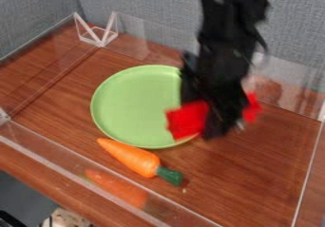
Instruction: Put the red object on the left side
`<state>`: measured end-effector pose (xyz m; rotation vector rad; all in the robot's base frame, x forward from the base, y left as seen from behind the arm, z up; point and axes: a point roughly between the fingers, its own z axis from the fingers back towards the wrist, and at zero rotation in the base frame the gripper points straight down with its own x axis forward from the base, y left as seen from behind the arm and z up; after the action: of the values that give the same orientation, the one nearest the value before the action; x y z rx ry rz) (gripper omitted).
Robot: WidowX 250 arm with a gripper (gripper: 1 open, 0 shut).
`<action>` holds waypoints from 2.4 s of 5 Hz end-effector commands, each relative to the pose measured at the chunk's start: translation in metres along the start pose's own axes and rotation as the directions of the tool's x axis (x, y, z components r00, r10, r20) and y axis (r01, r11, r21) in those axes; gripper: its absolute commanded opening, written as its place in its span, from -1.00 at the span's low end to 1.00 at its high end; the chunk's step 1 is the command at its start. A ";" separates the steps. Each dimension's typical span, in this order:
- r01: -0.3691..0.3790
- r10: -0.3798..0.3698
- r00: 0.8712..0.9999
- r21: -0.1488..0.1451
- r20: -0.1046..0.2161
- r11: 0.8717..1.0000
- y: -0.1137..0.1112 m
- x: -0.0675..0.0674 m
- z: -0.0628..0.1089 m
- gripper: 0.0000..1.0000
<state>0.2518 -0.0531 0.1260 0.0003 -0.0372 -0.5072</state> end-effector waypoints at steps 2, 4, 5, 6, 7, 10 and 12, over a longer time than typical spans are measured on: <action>-0.185 0.180 0.980 0.045 0.088 0.982 0.060 -0.040 0.001 -1.00; -0.207 0.200 0.970 0.042 0.137 0.977 0.072 -0.051 -0.012 -1.00; -0.211 0.204 0.965 0.030 0.163 0.977 0.063 -0.050 -0.015 -1.00; -0.306 0.298 0.938 0.020 0.178 0.952 0.055 -0.043 -0.017 -1.00; -0.370 0.360 0.912 0.016 0.196 0.929 0.059 -0.041 -0.021 -1.00; -0.476 0.466 0.857 -0.010 0.220 0.880 0.109 -0.053 -0.043 -1.00; -0.688 0.683 0.695 -0.069 0.224 0.722 0.120 -0.057 -0.070 -1.00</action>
<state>0.2603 0.0777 0.0482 -0.0587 -0.2416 0.2558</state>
